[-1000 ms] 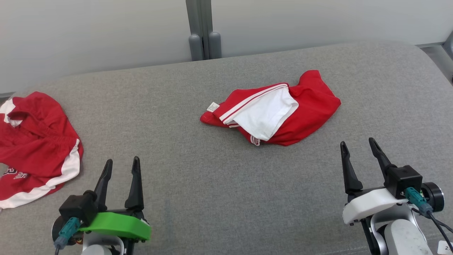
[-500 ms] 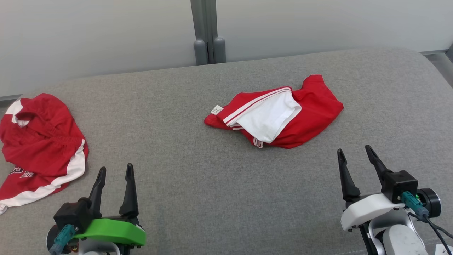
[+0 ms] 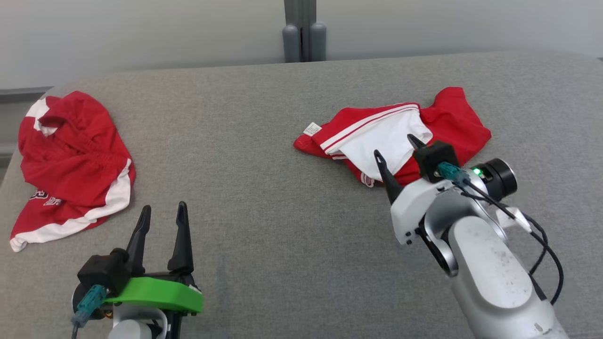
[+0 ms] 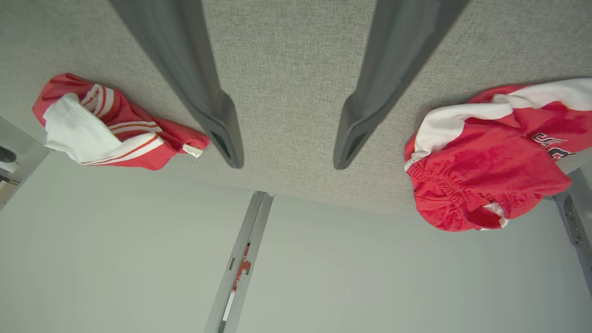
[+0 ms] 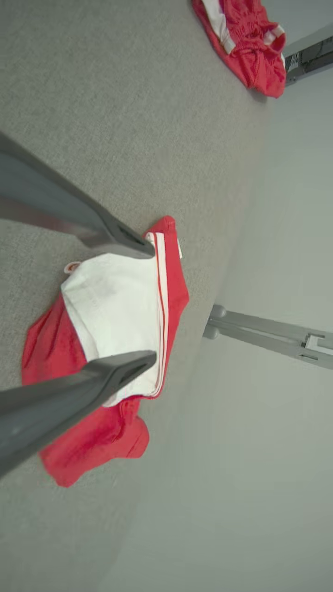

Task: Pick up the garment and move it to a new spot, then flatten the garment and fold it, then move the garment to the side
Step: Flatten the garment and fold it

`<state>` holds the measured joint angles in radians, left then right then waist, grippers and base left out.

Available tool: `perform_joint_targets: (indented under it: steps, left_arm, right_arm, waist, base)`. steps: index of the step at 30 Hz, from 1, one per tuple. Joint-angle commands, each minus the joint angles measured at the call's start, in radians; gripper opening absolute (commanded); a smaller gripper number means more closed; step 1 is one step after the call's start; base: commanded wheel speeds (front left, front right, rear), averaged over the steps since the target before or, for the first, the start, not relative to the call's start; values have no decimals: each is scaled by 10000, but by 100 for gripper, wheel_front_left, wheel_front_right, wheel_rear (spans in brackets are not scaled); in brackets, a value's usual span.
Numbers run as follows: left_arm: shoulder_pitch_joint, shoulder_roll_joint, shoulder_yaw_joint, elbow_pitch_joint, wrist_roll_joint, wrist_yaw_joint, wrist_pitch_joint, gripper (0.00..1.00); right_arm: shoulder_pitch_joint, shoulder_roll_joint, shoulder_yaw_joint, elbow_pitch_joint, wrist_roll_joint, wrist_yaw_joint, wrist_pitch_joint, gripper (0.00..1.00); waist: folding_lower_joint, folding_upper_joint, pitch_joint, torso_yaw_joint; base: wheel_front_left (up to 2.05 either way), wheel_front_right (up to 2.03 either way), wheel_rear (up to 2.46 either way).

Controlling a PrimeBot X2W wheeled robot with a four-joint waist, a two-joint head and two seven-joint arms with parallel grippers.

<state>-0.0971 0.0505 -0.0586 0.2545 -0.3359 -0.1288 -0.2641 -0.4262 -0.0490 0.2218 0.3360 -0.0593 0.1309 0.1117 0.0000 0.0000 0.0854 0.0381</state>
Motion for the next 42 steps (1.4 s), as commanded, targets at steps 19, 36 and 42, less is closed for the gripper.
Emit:
perform_joint_targets:
  steps: [19, 36, 42]
  left_arm:
    - [-923, 8, -1095, -173, -918, 226, -6, 100]
    - [-837, 7, -1030, -100, -799, 194, -6, 100]
    - [-585, 7, -842, -48, -570, 166, -6, 100]
  right_arm:
    - [-3397, -535, 948, 4672, -1376, -2, 1302, 69]
    - [-3159, -472, 20, 4629, -1820, -2, 916, 0]
    - [-3349, -184, 65, 3726, -1274, -2, -158, 0]
  waist:
    - [0, 0, 1416, 2239]
    - [0, 0, 1106, 1708]
    - [0, 0, 728, 1490]
  base:
    - [0, 0, 0]
    - [0, 0, 0]
    - [0, 0, 0]
